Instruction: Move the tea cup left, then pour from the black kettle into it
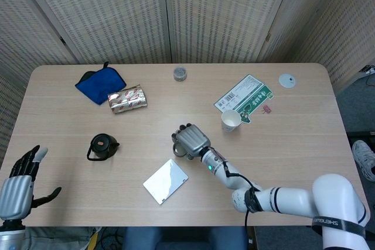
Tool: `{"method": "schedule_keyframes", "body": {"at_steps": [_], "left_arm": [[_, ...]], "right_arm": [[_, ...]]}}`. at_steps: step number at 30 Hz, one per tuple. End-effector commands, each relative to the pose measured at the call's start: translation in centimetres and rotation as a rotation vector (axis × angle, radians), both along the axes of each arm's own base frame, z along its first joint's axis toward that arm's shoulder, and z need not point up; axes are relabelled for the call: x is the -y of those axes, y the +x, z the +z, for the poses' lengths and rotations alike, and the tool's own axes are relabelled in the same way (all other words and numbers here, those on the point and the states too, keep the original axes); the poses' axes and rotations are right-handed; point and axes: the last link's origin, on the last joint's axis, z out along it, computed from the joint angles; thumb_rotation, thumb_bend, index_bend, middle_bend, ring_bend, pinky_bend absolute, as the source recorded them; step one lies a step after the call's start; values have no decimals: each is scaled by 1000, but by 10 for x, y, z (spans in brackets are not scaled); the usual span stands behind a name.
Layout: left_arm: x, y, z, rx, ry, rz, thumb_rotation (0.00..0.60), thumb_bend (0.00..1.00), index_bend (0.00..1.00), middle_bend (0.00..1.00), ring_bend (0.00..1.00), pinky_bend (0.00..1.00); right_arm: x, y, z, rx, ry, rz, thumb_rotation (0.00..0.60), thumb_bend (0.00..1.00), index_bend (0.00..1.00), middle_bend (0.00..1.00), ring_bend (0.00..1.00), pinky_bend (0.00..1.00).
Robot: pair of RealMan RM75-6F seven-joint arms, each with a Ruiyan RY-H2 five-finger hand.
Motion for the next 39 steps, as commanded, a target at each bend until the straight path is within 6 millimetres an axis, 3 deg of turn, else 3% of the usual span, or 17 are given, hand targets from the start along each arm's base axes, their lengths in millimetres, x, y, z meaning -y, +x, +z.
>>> {"method": "schedule_keyframes", "body": {"at_steps": [1,18,39], "left_arm": [[1,-1,1,-4,2,3,600,170,86,15,50,87],[4,-4,8,-20,13,19,600,169,86,15,50,86],[7,-10,12,-24,26,46,600,170,86,15,50,87]], "right_arm": [[6,13,-11,-16,10,7,600,270,456,352,203,282],[23,53,-48,-52,13,13,600,269,456,351,203,283],[35,57,-71,-98,5,-11,600,268,456,337,204,283]]}}
